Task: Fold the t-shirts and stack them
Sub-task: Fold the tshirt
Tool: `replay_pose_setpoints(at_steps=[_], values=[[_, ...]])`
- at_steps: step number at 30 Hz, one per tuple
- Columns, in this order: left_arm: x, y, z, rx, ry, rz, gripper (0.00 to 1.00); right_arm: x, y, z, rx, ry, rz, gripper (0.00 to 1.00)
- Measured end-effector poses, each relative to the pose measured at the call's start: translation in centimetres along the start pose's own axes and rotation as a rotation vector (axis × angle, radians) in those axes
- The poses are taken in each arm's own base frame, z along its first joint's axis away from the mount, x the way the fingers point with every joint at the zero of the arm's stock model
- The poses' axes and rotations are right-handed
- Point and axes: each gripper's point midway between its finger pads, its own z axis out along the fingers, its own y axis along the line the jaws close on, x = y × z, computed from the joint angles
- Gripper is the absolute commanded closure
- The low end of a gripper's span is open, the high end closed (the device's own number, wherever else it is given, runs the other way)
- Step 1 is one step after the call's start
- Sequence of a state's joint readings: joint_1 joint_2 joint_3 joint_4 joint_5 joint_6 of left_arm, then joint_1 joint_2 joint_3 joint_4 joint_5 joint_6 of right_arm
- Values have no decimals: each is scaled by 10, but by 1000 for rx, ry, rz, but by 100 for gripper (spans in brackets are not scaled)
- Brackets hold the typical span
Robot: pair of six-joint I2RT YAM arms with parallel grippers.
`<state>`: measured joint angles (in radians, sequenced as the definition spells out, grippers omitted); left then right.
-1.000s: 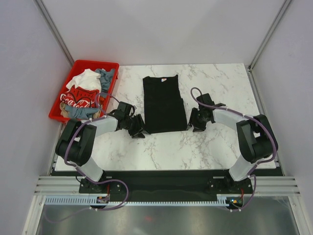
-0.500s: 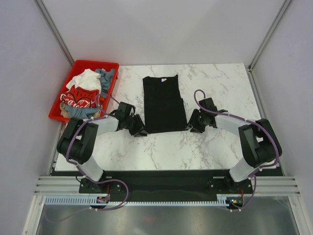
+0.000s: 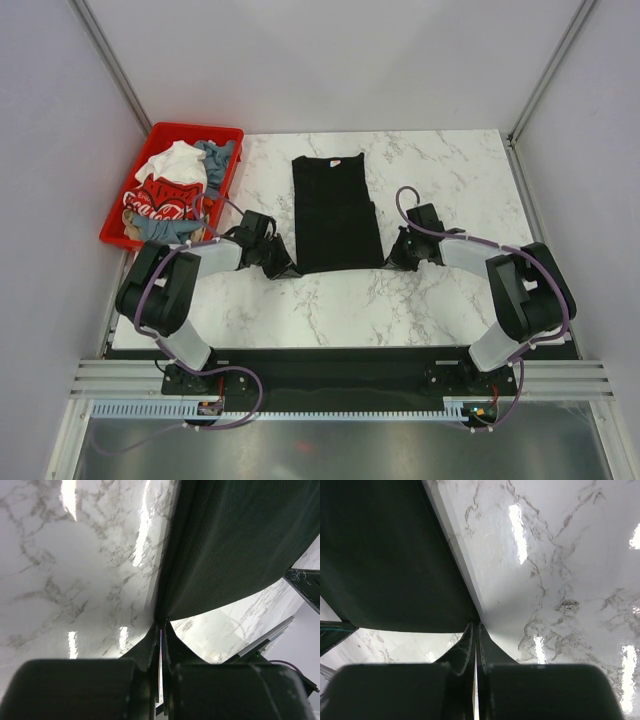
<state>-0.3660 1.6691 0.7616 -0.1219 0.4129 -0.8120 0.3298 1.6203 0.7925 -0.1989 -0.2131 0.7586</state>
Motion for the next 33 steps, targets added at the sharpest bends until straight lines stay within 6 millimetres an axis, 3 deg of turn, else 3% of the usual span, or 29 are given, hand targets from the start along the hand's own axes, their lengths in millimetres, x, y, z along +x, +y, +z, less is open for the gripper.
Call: replay_pose_setpoints(at_steps=[8,22,29,33], values=[[15,3,-16,8,-22,14,98,19,-4,-16,-24,-10,-23,100],[86,-19,-53,105,16,90,98,52,1,-67,-69,-78,-102,100],[77,-32,-65,111,-24,80,98,45,-1,-76,-31,-108,-105,100],[54,-47,-75,103,-75,67,98,21,19,-83,-27,-155,-127,100]])
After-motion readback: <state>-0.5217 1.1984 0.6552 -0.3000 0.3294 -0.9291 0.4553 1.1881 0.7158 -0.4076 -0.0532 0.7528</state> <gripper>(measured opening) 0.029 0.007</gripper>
